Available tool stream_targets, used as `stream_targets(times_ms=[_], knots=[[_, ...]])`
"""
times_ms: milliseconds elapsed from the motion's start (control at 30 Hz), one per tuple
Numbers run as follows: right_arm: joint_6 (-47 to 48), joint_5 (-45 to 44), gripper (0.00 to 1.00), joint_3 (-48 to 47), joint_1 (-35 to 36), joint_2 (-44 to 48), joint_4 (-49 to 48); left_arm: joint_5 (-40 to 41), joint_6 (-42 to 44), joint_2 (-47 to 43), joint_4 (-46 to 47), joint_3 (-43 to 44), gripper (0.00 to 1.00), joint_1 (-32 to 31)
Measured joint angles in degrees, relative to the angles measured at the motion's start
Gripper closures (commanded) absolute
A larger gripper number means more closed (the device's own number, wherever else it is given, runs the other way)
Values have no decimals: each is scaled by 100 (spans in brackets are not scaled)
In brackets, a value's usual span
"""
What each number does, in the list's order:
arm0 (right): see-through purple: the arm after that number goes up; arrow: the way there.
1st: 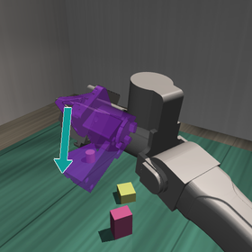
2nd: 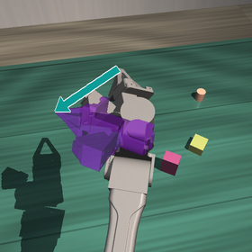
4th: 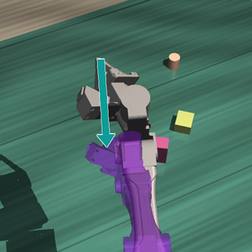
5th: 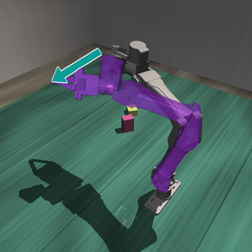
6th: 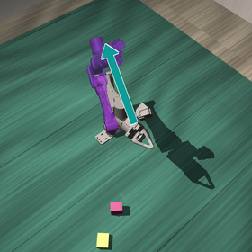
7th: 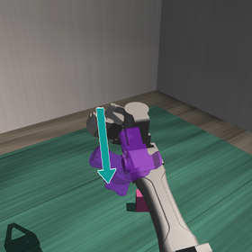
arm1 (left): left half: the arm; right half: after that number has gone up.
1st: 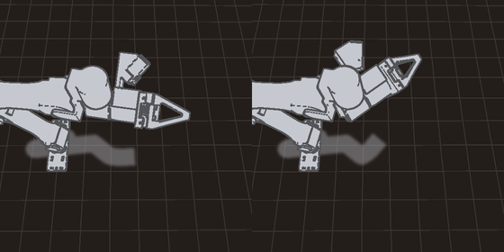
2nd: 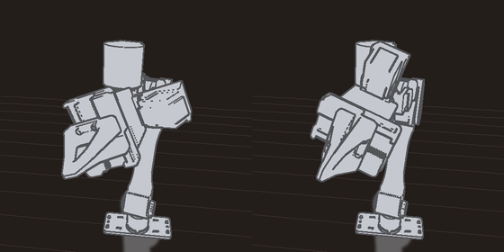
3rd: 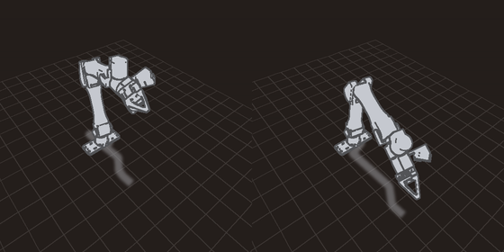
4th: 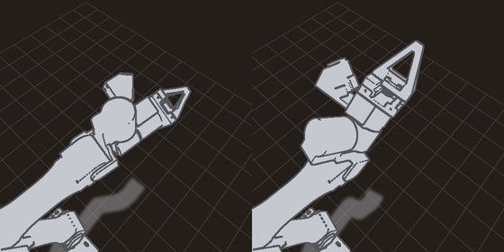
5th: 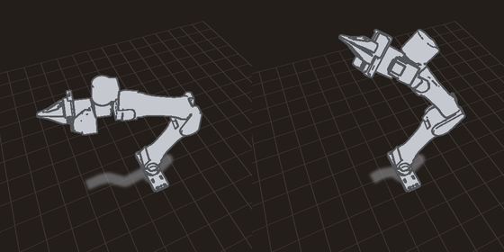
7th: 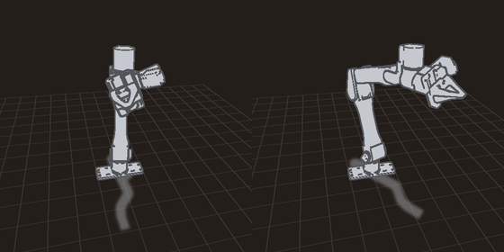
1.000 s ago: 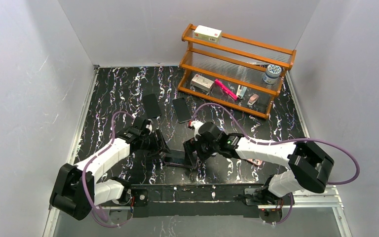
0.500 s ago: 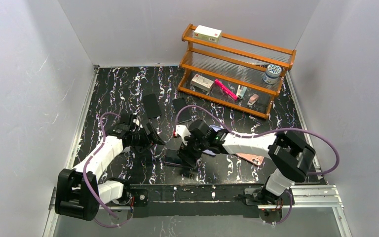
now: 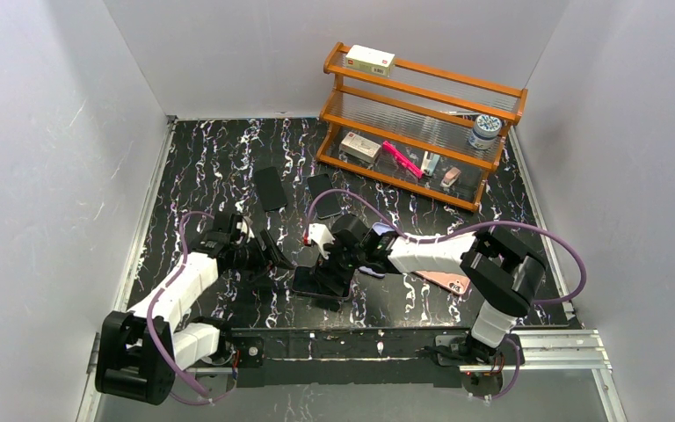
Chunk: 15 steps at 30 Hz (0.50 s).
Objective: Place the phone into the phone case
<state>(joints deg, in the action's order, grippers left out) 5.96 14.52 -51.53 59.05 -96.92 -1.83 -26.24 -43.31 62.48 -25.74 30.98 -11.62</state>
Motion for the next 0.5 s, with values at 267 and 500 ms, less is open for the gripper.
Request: stream_targets(times_ms=[267,500], knots=[[-79,31,18,44,-11,0,-92,-79,-350,-339,116,-393,40,-184],[-608,483,22,138,-557,2,-72,24,-1086,-525,601,-717,67,-973]])
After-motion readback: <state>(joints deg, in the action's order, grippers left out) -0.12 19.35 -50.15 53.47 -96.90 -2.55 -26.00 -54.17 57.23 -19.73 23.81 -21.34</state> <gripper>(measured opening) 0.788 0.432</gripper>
